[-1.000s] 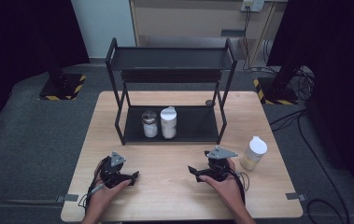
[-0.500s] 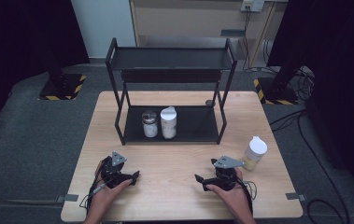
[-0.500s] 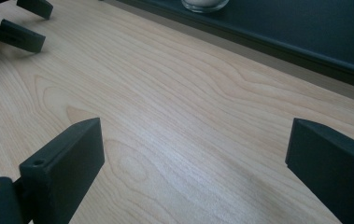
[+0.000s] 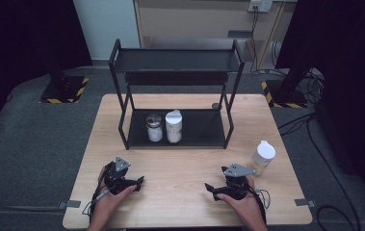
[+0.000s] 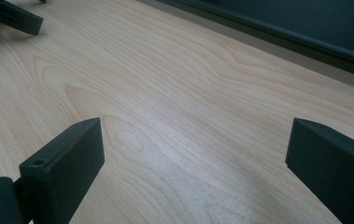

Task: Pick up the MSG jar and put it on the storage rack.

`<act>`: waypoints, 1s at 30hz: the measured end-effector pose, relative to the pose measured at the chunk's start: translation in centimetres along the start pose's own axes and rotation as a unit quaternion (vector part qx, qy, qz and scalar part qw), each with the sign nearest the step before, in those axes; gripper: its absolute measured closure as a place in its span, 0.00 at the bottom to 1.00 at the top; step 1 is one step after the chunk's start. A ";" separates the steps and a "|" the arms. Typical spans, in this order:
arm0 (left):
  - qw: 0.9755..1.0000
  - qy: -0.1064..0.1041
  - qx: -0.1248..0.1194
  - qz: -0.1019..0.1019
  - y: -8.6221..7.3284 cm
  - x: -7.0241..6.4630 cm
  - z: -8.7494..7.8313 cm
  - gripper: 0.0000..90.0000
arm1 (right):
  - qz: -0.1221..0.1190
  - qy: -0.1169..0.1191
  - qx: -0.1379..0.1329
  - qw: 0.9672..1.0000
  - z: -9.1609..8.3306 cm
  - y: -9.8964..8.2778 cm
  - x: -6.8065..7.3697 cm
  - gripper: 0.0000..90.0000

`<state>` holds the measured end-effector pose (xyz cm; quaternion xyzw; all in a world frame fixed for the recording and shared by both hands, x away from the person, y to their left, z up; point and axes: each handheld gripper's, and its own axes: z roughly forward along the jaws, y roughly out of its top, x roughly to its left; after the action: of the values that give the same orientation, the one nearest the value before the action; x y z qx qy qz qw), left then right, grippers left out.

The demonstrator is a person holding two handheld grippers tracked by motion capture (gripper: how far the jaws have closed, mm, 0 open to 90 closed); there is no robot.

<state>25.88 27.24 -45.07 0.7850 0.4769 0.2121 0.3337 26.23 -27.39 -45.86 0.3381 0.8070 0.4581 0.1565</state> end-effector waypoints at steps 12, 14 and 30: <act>1.000 0.000 0.000 0.000 -0.2 -0.4 -0.2 0.00 | 0.001 -0.005 -0.005 1.000 0.1 -1.0 0.0 0.06; 1.000 0.000 0.000 0.000 -0.2 -0.4 -0.3 0.00 | -0.003 -0.006 -0.004 1.000 0.2 -0.9 0.1 0.06; 1.000 0.000 0.000 -0.001 -0.3 -0.5 -0.3 0.00 | -0.005 -0.004 -0.002 1.000 0.5 -0.7 0.0 0.06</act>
<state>25.31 27.02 -45.07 0.7845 0.4779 0.2120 0.3337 26.21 -27.30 -46.69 0.3360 0.8070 0.4577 0.1627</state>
